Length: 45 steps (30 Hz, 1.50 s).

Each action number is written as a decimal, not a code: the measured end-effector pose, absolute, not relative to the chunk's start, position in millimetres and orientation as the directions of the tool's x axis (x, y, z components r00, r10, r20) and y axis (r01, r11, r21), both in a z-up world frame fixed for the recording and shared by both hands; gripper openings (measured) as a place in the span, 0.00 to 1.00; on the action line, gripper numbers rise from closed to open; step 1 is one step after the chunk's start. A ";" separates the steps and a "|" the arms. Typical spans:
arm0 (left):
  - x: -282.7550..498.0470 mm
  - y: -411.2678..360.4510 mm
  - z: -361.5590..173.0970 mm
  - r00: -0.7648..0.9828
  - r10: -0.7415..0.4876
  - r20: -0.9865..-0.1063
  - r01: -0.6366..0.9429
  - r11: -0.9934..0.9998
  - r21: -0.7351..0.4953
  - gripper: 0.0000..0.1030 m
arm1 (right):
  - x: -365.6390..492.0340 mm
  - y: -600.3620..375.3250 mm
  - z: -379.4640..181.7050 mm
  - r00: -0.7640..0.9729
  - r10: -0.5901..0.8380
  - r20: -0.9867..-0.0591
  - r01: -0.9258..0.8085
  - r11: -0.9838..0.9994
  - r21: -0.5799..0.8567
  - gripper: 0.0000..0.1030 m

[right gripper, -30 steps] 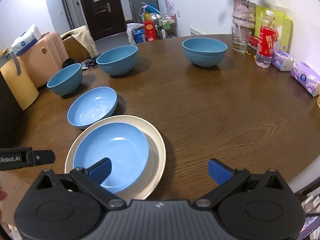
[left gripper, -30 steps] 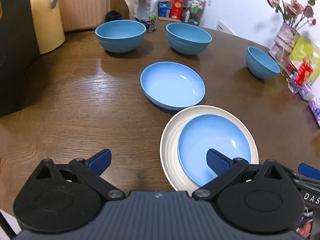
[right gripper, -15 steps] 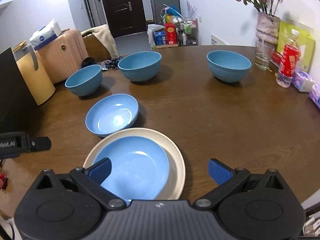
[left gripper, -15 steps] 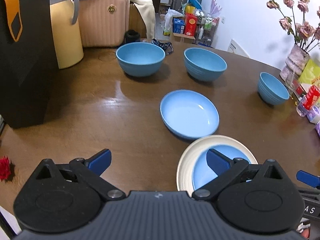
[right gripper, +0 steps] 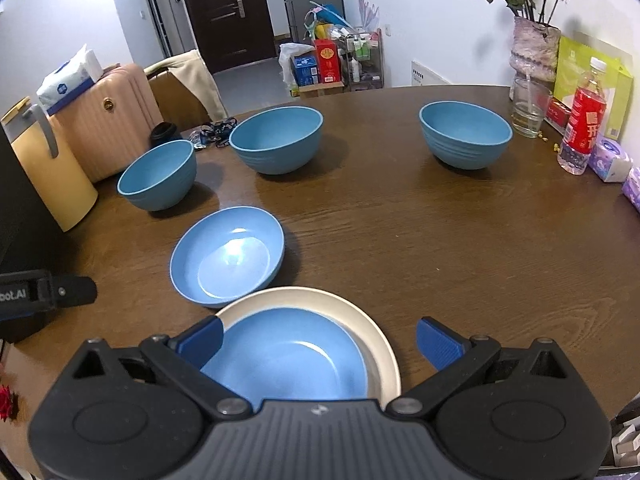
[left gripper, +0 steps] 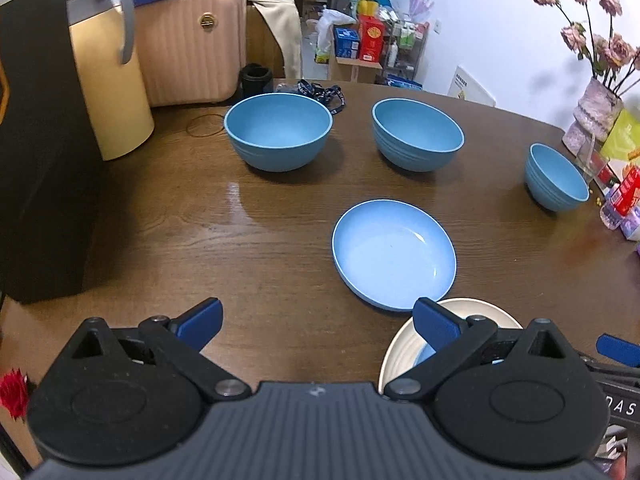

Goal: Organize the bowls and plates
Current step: 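Withdraw both grippers and move them to another light-blue shallow plate, then close both grippers on the rim of the second light-blue plate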

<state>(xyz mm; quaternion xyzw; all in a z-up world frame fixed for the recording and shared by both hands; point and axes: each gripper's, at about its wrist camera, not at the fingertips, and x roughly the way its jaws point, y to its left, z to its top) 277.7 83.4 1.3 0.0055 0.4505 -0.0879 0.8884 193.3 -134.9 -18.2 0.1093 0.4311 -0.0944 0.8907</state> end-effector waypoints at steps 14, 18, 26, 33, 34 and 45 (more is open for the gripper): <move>332.4 84.6 -3.4 0.532 -0.180 -0.827 0.221 0.973 -0.070 1.00 | 244.3 -119.8 -15.7 0.545 -0.104 -0.832 0.310 0.947 0.085 0.93; 348.9 82.6 -7.4 0.512 -0.183 -0.839 0.233 0.970 -0.069 1.00 | 261.2 -118.9 -19.7 0.520 -0.115 -0.846 0.332 0.940 0.077 0.87; 381.4 76.0 -25.4 0.462 -0.183 -0.868 0.252 0.965 -0.069 0.93 | 289.6 -119.5 -32.9 0.469 -0.122 -0.875 0.368 0.928 0.068 0.81; 405.8 68.8 -44.1 0.408 -0.192 -0.893 0.260 0.962 -0.088 0.86 | 311.9 -121.1 -47.9 0.429 -0.126 -0.895 0.392 0.918 0.058 0.67; 409.5 67.5 -47.4 0.399 -0.194 -0.896 0.260 0.961 -0.093 0.84 | 314.7 -121.6 -50.6 0.422 -0.126 -0.898 0.396 0.917 0.057 0.65; 434.3 52.2 -75.5 0.328 -0.200 -0.923 0.260 0.959 -0.115 0.73 | 343.7 -123.7 -75.8 0.381 -0.129 -0.915 0.418 0.907 0.046 0.52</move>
